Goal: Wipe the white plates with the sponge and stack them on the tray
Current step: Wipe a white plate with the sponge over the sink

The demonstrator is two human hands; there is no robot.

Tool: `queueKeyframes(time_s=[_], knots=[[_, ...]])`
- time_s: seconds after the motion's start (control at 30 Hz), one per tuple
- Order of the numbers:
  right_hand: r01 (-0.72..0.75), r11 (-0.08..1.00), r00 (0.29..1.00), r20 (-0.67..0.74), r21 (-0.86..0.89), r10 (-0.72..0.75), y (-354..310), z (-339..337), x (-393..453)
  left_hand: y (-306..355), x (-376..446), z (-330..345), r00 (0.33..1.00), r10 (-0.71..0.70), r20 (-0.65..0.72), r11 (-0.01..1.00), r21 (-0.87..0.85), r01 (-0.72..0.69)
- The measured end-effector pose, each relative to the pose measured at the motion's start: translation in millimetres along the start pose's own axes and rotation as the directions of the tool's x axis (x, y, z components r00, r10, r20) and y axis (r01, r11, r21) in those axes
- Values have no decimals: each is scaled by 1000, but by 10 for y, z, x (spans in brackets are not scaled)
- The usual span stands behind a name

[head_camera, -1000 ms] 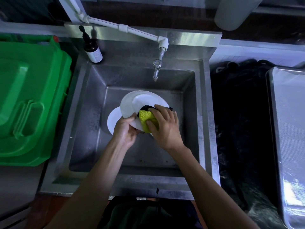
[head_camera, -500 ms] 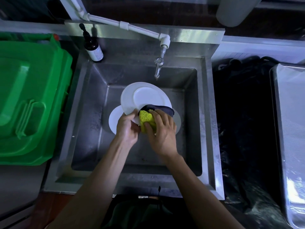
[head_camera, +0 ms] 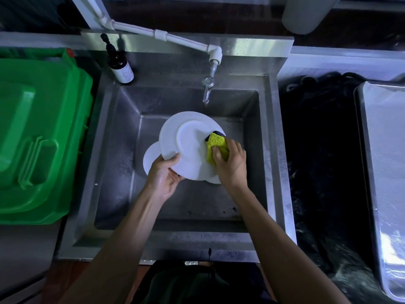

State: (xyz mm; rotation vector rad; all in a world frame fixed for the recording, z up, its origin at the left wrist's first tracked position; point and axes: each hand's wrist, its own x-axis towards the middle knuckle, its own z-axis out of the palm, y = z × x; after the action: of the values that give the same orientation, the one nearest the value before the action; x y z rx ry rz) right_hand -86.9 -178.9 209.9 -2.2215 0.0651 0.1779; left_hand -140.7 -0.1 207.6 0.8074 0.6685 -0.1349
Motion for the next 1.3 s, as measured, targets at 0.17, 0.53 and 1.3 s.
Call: queueKeyframes(time_s=[0.17, 0.53, 1.3], knots=[[-38, 999, 998, 58, 3, 38, 1, -102, 291, -18, -71, -106, 995, -18, 98, 997, 82, 10], [133, 982, 981, 156, -136, -111, -120, -103, 562, 79, -65, -81, 992, -66, 112, 979, 199, 43], [485, 841, 870, 230, -240, -436, -484, 118, 271, 27, 13, 78, 995, -23, 102, 914, 405, -21]])
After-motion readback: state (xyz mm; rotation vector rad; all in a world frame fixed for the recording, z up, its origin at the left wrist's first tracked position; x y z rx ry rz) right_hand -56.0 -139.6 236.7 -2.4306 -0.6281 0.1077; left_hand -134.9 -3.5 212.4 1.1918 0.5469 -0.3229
